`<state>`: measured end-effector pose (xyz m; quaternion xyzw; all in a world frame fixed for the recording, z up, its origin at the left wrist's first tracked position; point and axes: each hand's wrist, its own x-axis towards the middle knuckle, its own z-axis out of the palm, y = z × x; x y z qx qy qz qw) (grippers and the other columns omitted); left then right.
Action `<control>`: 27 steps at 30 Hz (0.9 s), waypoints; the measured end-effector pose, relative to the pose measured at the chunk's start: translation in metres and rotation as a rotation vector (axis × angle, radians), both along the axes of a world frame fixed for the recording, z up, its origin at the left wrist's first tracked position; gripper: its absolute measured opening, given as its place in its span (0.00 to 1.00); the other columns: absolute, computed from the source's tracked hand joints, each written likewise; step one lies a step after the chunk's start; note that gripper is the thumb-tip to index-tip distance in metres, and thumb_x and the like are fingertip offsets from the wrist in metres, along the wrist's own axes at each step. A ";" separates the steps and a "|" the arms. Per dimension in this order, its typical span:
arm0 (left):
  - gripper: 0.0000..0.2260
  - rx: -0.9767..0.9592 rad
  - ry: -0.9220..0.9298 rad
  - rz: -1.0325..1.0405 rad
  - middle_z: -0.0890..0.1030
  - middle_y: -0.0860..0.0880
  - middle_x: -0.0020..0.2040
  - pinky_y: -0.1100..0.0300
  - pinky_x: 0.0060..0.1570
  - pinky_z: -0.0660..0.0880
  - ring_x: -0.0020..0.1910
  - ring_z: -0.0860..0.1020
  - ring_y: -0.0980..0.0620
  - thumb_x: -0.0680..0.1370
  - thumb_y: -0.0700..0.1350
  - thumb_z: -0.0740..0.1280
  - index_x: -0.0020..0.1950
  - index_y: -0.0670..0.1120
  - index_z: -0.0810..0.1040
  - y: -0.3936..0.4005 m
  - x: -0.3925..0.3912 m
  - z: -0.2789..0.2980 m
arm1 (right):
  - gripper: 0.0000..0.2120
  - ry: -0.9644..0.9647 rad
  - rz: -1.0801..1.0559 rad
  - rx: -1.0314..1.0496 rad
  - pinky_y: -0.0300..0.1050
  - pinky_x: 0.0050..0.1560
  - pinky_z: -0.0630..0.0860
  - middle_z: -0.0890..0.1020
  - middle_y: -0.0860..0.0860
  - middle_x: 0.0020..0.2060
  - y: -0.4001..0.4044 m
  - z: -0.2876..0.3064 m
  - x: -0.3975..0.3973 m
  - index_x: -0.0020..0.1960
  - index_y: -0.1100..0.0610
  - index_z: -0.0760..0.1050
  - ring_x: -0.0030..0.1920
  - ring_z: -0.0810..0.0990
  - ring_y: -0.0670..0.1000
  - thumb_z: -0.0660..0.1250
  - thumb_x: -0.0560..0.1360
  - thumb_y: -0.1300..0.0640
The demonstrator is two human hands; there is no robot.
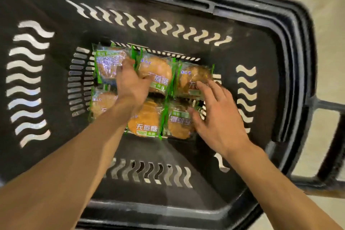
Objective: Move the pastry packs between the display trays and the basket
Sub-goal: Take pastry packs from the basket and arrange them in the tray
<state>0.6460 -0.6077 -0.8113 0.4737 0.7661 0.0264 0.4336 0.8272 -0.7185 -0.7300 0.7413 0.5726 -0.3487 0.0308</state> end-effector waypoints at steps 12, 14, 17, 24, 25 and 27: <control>0.49 0.139 0.435 -1.194 0.41 0.43 0.82 0.43 0.77 0.53 0.81 0.44 0.41 0.76 0.44 0.74 0.81 0.53 0.39 -0.004 -0.009 -0.007 | 0.31 0.058 -0.012 0.097 0.50 0.79 0.57 0.63 0.56 0.78 0.005 0.012 0.002 0.78 0.56 0.62 0.77 0.59 0.57 0.66 0.79 0.47; 0.51 0.161 0.496 -1.180 0.45 0.41 0.82 0.40 0.74 0.60 0.80 0.49 0.39 0.73 0.40 0.76 0.80 0.53 0.39 -0.003 -0.005 -0.009 | 0.32 0.068 -0.016 0.075 0.50 0.79 0.56 0.62 0.56 0.78 0.004 0.013 0.004 0.79 0.55 0.61 0.77 0.59 0.57 0.65 0.80 0.47; 0.48 0.172 0.559 -1.210 0.50 0.39 0.80 0.39 0.72 0.64 0.77 0.55 0.37 0.75 0.44 0.74 0.80 0.51 0.41 -0.005 -0.004 -0.010 | 0.32 0.073 -0.036 0.056 0.48 0.79 0.54 0.60 0.54 0.79 0.002 0.013 0.005 0.80 0.54 0.59 0.78 0.57 0.56 0.64 0.80 0.46; 0.51 0.226 0.618 -1.235 0.49 0.42 0.80 0.42 0.73 0.61 0.77 0.53 0.39 0.72 0.43 0.77 0.78 0.54 0.40 0.002 -0.004 -0.012 | 0.32 0.074 -0.037 0.088 0.46 0.78 0.52 0.60 0.55 0.79 0.000 0.013 0.005 0.79 0.54 0.60 0.78 0.57 0.56 0.65 0.80 0.46; 0.51 0.217 0.620 -1.247 0.48 0.42 0.80 0.42 0.75 0.59 0.79 0.52 0.40 0.73 0.45 0.77 0.78 0.55 0.39 0.003 -0.005 -0.009 | 0.32 0.073 -0.040 0.091 0.45 0.78 0.51 0.59 0.55 0.79 0.001 0.016 0.005 0.79 0.54 0.60 0.78 0.56 0.56 0.65 0.80 0.46; 0.50 0.222 0.604 -1.280 0.47 0.42 0.81 0.43 0.77 0.56 0.80 0.50 0.40 0.74 0.50 0.75 0.79 0.55 0.39 0.002 -0.006 0.008 | 0.32 0.065 -0.030 0.110 0.46 0.79 0.50 0.59 0.56 0.79 0.001 0.028 0.004 0.79 0.54 0.60 0.79 0.55 0.56 0.66 0.80 0.47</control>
